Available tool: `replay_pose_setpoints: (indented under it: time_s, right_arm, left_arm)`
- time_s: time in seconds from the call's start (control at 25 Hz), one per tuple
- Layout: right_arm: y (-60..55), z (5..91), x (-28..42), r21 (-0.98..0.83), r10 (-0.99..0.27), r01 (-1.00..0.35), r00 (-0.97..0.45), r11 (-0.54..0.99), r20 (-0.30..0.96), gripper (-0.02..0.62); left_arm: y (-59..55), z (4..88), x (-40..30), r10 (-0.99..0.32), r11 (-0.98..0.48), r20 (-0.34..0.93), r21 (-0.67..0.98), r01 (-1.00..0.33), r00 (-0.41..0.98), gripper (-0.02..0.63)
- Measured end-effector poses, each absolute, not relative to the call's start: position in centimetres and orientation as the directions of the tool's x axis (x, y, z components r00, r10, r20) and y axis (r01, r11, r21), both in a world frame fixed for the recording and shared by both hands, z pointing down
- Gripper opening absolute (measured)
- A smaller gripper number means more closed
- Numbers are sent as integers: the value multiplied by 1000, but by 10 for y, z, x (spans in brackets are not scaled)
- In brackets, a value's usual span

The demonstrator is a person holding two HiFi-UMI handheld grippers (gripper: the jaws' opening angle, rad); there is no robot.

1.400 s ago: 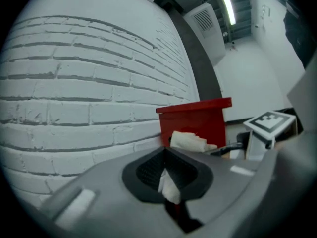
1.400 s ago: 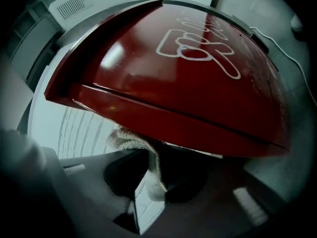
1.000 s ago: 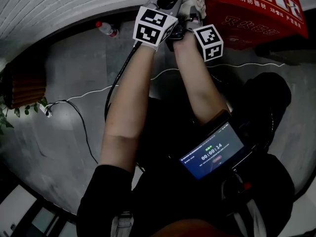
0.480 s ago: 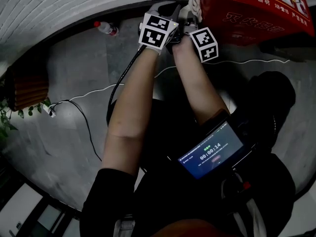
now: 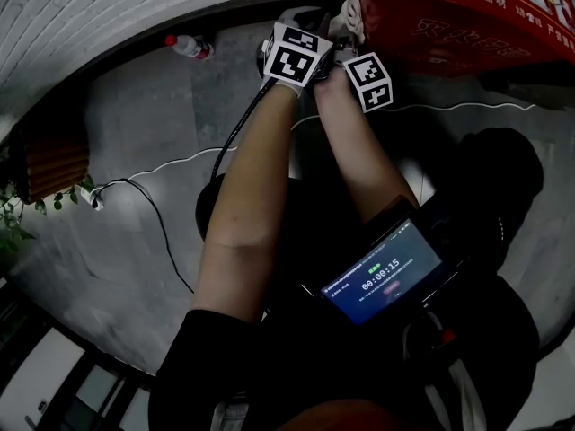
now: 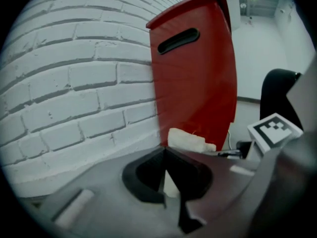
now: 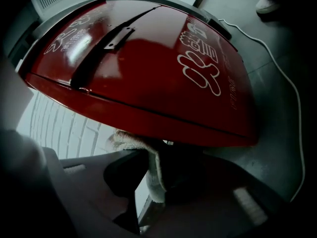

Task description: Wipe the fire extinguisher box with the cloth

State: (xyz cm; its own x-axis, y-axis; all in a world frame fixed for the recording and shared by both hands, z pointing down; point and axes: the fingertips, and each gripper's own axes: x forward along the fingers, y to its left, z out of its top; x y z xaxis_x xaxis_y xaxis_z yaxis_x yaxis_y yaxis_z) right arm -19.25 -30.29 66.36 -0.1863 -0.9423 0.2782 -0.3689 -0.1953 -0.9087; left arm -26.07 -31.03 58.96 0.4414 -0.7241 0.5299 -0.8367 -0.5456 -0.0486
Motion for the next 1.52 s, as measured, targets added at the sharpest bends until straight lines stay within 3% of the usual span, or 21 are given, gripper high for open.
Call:
replay_pose_setpoints:
  time_s: [0.64,1.52]
  right_arm:
    - [-295,755,-185,-864,-903,-421,-197,-275,383,77]
    - [-282,844,-176,-795,-833,-481,-210,-368,513,80]
  left_arm:
    - [-304,650,-244,-671,-597,625,-136,-791,399,3]
    - [-288,700,-247,-587,-639,717,-124,-759,376,3]
